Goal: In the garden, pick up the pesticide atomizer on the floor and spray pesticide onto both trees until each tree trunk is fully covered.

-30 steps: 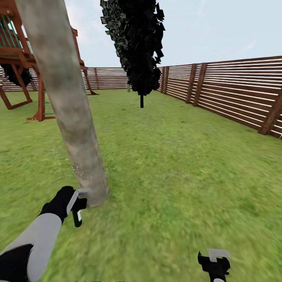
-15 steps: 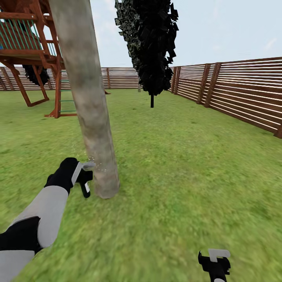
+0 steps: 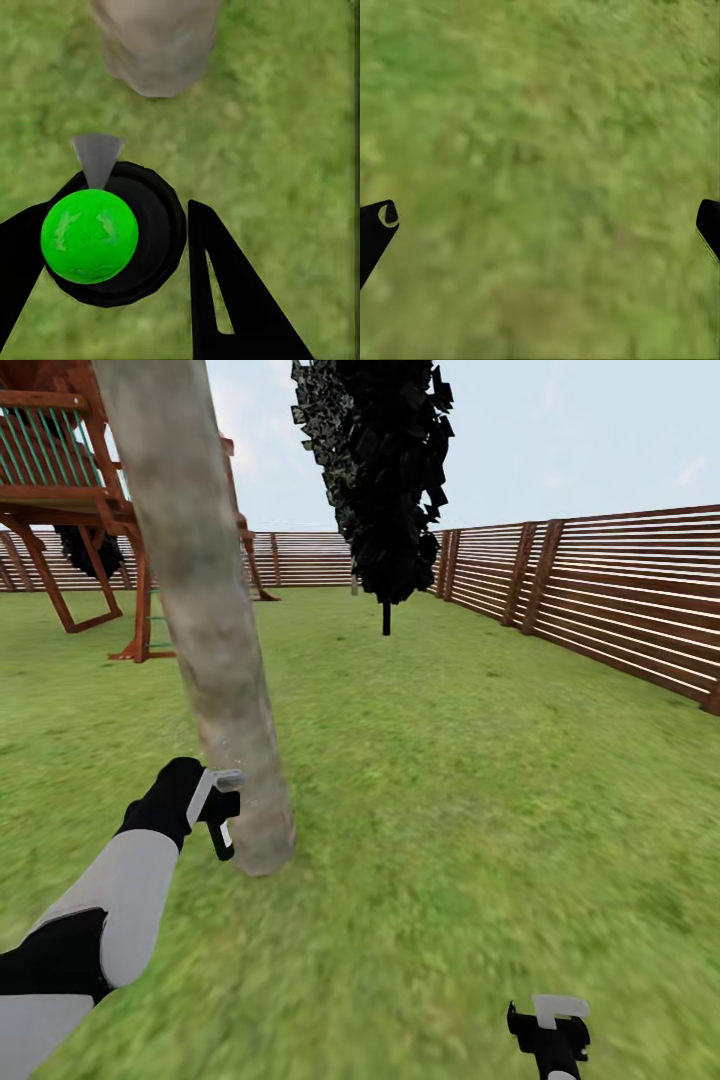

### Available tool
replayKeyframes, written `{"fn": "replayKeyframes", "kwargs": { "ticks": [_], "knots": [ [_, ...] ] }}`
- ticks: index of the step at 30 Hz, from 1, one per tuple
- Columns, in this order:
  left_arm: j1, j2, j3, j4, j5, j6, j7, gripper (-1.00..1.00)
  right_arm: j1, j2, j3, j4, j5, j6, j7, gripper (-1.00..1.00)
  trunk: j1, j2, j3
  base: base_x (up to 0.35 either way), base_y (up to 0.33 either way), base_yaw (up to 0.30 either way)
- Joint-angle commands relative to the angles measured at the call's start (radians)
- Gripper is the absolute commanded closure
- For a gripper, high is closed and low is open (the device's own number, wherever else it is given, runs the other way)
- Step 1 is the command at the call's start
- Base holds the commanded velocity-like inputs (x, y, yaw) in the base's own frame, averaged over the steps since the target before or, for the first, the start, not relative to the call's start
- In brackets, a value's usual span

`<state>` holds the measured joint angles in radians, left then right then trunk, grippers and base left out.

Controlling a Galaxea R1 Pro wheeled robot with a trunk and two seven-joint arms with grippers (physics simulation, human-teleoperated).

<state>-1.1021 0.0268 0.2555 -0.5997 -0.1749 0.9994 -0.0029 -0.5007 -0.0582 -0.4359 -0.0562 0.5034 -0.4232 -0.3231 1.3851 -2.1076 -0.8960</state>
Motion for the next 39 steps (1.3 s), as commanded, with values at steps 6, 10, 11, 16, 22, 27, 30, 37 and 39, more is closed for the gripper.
{"fn": "replayKeyframes", "kwargs": {
  "ticks": [6,10,11,16,22,27,30,37,39],
  "knots": [
    [0.001,-0.001,0.001,-0.003,-0.003,0.004,0.000,1.00,-0.001,0.001,-0.007,0.001,0.010,-0.003,-0.004,-1.00,0.000,0.000,-0.001,-0.025,-0.263,0.000],
    [0.001,0.000,0.001,-0.004,-0.003,0.004,0.000,1.00,-0.001,0.001,-0.007,0.002,0.010,-0.003,-0.004,-1.00,0.000,0.000,-0.001,-0.174,-0.259,0.059],
    [0.001,0.000,0.001,-0.004,-0.003,0.004,0.000,1.00,-0.001,0.002,-0.007,0.002,0.010,-0.003,-0.005,-1.00,0.000,0.000,-0.001,-0.162,-0.256,0.207],
    [0.001,0.005,0.001,-0.005,-0.005,0.004,0.000,1.00,-0.001,0.002,-0.007,0.002,0.010,-0.003,-0.004,-1.00,0.000,0.000,-0.001,-0.040,-0.266,0.268],
    [0.001,0.005,-0.001,-0.005,-0.008,0.003,0.000,1.00,-0.001,0.000,-0.007,0.002,0.012,-0.003,-0.004,-1.00,0.000,0.000,-0.001,0.064,-0.270,0.112],
    [0.005,0.007,-0.001,0.001,-0.009,0.002,0.000,1.00,-0.001,-0.002,-0.007,0.003,0.012,-0.003,-0.004,-1.00,0.000,0.000,-0.001,0.127,-0.261,0.003],
    [0.007,0.008,0.000,0.006,-0.010,0.002,0.004,1.00,-0.001,-0.002,-0.007,0.003,0.012,-0.003,-0.004,-1.00,0.000,0.000,-0.001,0.009,-0.273,0.000],
    [0.042,0.051,0.002,0.003,-0.007,0.002,0.000,1.00,-0.001,0.001,-0.007,0.001,0.010,-0.003,-0.004,-1.00,0.000,0.000,-0.001,-0.067,-0.275,0.008],
    [0.043,0.053,0.003,0.000,-0.005,0.002,0.000,1.00,-0.001,0.001,-0.007,0.001,0.010,-0.003,-0.004,-1.00,0.000,0.000,-0.001,-0.027,-0.276,0.140]
  ]
}}
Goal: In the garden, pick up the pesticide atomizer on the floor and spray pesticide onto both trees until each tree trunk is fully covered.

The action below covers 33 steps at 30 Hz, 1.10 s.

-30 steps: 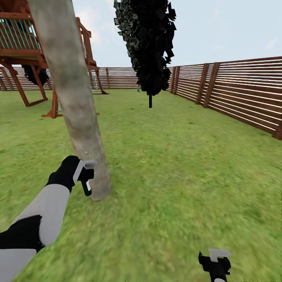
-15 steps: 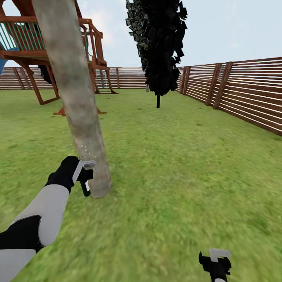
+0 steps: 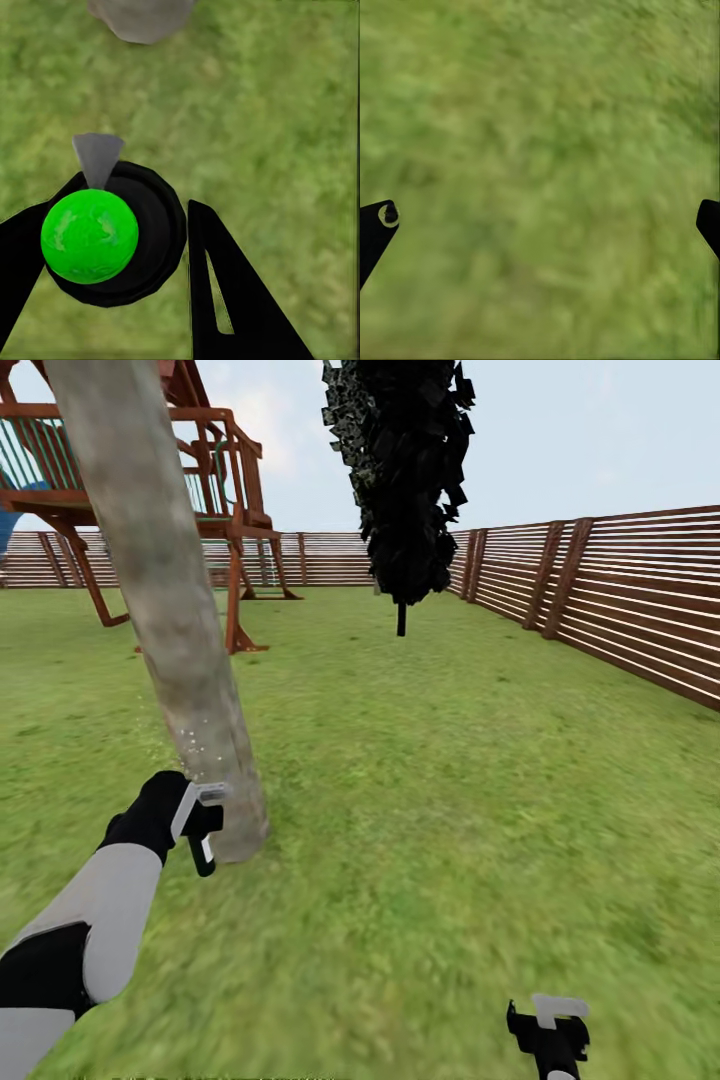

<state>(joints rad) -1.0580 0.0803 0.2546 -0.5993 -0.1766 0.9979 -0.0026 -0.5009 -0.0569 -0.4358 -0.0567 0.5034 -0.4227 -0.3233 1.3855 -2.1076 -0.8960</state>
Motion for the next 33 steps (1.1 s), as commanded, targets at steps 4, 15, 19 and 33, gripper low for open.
{"fn": "replayKeyframes", "kwargs": {
  "ticks": [4,15,19,33],
  "knots": [
    [0.000,-0.004,0.007,-0.002,-0.003,0.003,0.001,1.00,-0.001,0.003,-0.008,0.002,0.011,-0.004,-0.003,-1.00,0.000,0.000,-0.001,0.035,-0.275,0.250],
    [0.000,-0.010,0.008,-0.005,-0.003,0.001,0.004,1.00,-0.001,0.003,-0.008,0.002,0.011,-0.004,-0.003,-1.00,0.000,0.000,-0.001,0.153,-0.260,0.256],
    [0.000,-0.012,0.005,-0.005,-0.003,0.000,0.004,1.00,-0.001,0.000,-0.008,0.002,0.012,-0.004,-0.003,-1.00,0.000,0.000,-0.001,0.165,-0.256,0.036],
    [0.000,-0.010,0.005,-0.005,-0.003,0.000,0.007,1.00,-0.001,-0.023,-0.008,0.001,0.010,-0.003,0.227,-1.00,0.000,0.000,-0.001,0.163,-0.253,0.001]
  ]
}}
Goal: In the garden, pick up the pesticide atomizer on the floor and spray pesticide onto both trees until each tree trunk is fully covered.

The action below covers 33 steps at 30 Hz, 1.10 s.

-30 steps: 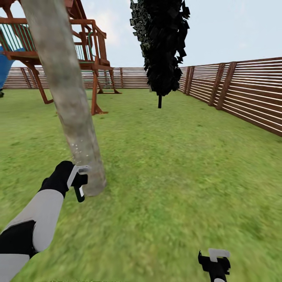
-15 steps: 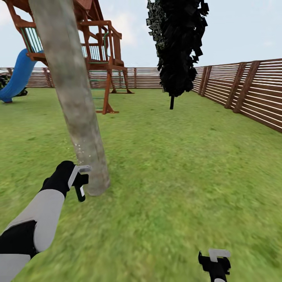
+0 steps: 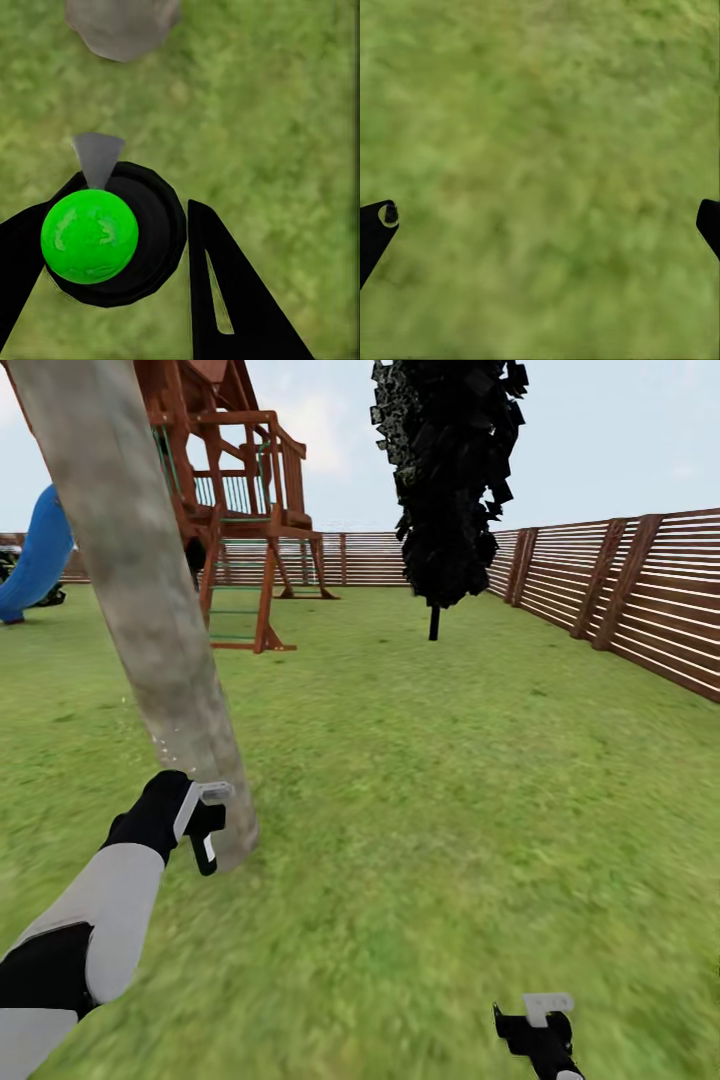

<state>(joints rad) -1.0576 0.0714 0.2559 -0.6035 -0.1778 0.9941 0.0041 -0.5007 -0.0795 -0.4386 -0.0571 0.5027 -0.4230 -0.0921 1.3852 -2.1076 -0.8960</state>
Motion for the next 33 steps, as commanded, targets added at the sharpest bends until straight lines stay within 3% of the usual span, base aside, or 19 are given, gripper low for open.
{"fn": "replayKeyframes", "kwargs": {
  "ticks": [1,8,11,14,20,23,27,33],
  "knots": [
    [-0.001,0.000,0.003,-0.001,-0.002,0.004,0.000,1.00,-0.001,-0.002,-0.006,0.001,0.010,-0.003,0.006,-1.00,0.000,0.000,-0.001,0.159,-0.253,0.000],
    [-0.001,0.018,0.003,-0.002,-0.008,0.007,0.001,1.00,-0.001,-0.006,-0.006,0.000,0.008,-0.003,0.021,-1.00,0.000,0.000,-0.001,0.117,-0.197,0.115],
    [-0.002,0.096,0.004,0.003,-0.007,0.008,0.002,1.00,-0.001,-0.006,-0.005,0.000,0.008,-0.003,0.022,-1.00,0.000,0.000,-0.001,0.009,-0.015,0.151],
    [-0.007,0.115,0.004,0.007,-0.009,0.009,0.003,1.00,-0.001,-0.006,-0.005,0.000,0.008,-0.003,0.022,-1.00,0.000,0.000,-0.001,0.001,-0.002,0.026],
    [-0.010,0.103,0.001,0.017,-0.011,0.006,0.012,1.00,-0.001,-0.006,-0.006,0.000,0.008,-0.003,0.022,-1.00,0.000,0.000,-0.001,0.000,0.000,0.001],
    [-0.023,0.101,0.005,0.100,-0.003,-0.003,0.053,1.00,-0.001,-0.006,-0.005,0.000,0.008,-0.003,0.023,-1.00,0.000,0.000,-0.001,0.000,0.000,0.000],
    [-0.048,0.065,0.005,0.124,-0.003,-0.004,0.064,1.00,-0.001,-0.004,-0.005,0.001,0.010,-0.003,0.023,-1.00,0.000,0.000,-0.001,0.000,0.000,0.027],
    [-0.050,0.054,0.009,0.122,0.001,-0.005,0.061,1.00,-0.001,-0.002,-0.005,0.000,0.010,-0.003,0.023,-1.00,0.000,0.000,-0.004,0.000,0.000,0.232]
  ]
}}
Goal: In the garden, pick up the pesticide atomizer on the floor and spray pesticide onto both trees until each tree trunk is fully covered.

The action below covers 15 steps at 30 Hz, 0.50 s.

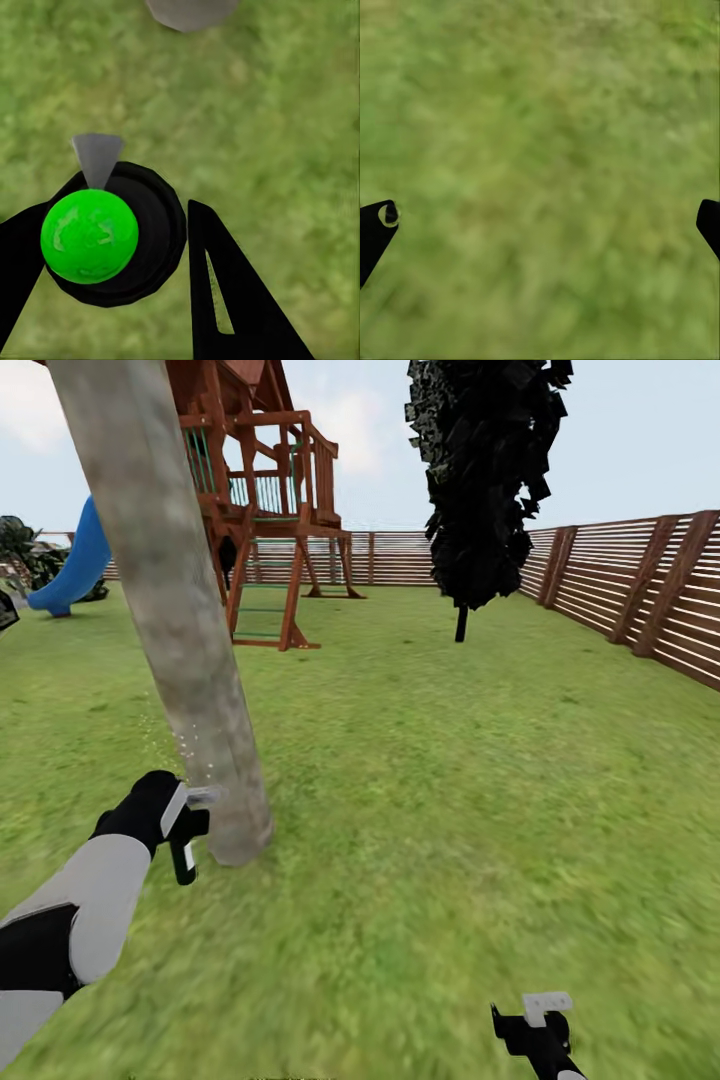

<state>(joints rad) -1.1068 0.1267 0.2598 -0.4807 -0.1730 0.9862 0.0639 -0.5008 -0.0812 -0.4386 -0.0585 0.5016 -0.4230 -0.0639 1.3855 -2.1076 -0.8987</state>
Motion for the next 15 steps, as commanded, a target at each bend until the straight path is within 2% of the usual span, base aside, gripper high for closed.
{"fn": "replayKeyframes", "kwargs": {
  "ticks": [1,6,9,15],
  "knots": [
    [-0.001,-0.002,0.005,-0.001,-0.004,0.003,0.000,1.00,-0.001,0.000,-0.005,0.002,0.011,-0.003,-0.006,-1.00,0.000,0.000,-0.001,0.000,0.000,0.269],
    [0.001,-0.022,0.004,-0.003,-0.004,0.002,-0.005,1.00,-0.001,-0.002,-0.005,0.002,0.011,-0.003,-0.007,-1.00,0.000,0.000,-0.001,0.019,-0.081,0.271],
    [0.001,-0.033,0.003,-0.004,-0.005,0.002,-0.004,1.00,-0.001,-0.002,-0.005,0.002,0.011,-0.003,-0.007,-1.00,0.000,0.000,-0.001,0.073,-0.244,0.272],
    [-0.002,-0.034,0.000,-0.007,-0.005,0.002,-0.003,1.00,-0.001,-0.002,-0.005,0.001,0.011,-0.003,-0.007,-1.00,0.000,0.000,-0.001,0.085,-0.265,0.245]
  ]
}}
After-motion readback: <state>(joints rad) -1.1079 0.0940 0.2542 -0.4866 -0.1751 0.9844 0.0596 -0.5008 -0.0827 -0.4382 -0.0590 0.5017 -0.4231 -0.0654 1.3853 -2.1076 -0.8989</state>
